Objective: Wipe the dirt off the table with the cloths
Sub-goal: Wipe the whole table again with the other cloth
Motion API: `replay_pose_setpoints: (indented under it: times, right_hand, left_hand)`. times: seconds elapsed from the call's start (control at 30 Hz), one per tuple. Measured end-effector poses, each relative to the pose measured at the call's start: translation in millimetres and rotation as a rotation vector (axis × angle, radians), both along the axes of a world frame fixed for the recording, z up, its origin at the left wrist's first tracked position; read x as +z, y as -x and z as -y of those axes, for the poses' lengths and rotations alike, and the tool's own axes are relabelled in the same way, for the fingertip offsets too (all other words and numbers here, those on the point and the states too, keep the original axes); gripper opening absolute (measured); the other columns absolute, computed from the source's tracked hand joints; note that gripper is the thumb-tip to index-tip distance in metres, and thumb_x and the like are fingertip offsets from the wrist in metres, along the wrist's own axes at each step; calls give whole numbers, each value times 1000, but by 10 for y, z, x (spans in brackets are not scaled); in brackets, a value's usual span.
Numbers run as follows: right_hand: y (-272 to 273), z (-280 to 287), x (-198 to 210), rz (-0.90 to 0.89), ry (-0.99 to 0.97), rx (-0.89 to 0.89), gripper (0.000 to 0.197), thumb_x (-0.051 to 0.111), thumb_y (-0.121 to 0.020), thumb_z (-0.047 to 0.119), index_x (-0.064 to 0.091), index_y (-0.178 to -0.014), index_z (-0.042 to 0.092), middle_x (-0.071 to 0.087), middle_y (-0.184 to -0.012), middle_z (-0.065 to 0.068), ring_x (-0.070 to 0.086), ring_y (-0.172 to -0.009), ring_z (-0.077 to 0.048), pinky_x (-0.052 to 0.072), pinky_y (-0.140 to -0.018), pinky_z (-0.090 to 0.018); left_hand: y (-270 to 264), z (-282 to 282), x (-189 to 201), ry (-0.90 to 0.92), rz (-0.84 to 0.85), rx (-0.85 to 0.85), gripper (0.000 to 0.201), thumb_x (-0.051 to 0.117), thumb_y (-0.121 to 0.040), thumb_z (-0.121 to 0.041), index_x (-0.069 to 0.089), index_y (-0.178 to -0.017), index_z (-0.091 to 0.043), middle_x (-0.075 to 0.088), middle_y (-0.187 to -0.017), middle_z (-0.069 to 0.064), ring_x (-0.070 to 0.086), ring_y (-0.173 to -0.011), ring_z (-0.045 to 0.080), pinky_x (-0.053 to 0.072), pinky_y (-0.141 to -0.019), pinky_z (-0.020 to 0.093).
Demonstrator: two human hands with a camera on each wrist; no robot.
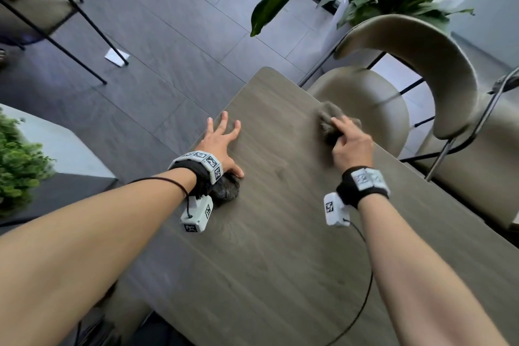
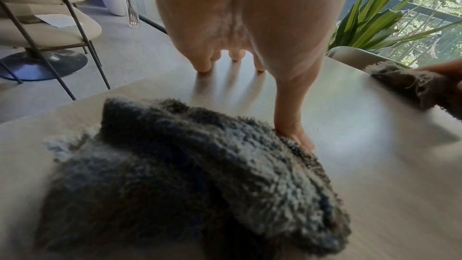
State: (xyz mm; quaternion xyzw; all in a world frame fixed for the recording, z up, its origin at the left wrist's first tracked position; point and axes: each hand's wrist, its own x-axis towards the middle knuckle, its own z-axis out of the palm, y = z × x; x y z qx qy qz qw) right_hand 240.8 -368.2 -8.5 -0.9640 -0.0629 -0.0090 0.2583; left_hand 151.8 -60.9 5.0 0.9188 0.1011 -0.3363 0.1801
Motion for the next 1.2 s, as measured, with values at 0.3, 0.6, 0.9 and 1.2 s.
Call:
replay_pose_setpoints:
  times: [0.3, 0.6, 0.9, 1.2]
  right_hand:
    - [1140, -710, -296, -62, 106, 475, 70, 53, -77, -12, 52, -139, 20, 41, -151, -10, 38, -139, -29, 23, -118, -40]
    - [371, 344, -217, -98, 220, 268, 66, 48, -85, -6, 52, -137, 34, 41, -151, 3, 43, -136, -21, 46, -103, -41]
    - [-125, 612, -143, -27, -72, -103, 51, 41, -81, 2, 70, -118, 20, 62, -131, -4, 56, -122, -24, 39, -109, -33]
    - [992, -213, -165, -191, 138, 599, 67, 50, -87, 0, 38, -148, 25, 18, -160, -10, 16, -147, -31, 11, -121, -47]
  left_hand:
    - [-53, 161, 185, -162, -69, -54, 137, 91, -61, -53, -4, -159, -41, -25, -165, -1, -11, -153, 40, 32, -114, 59]
    - [41, 1012, 133, -173, -102, 28, 148, 93, -49, -61, -12, -153, -50, -35, -158, 20, -18, -146, 55, 16, -115, 71]
    - [-32, 1026, 130, -136, -115, 111, 154, 99, -42, -52, -8, -153, -55, -36, -158, 18, -20, -146, 54, 14, -112, 76]
    - [-34, 1034, 152, -155, -105, 103, 156, 97, -36, -58, -6, -153, -56, -33, -160, 18, -17, -147, 54, 18, -111, 76]
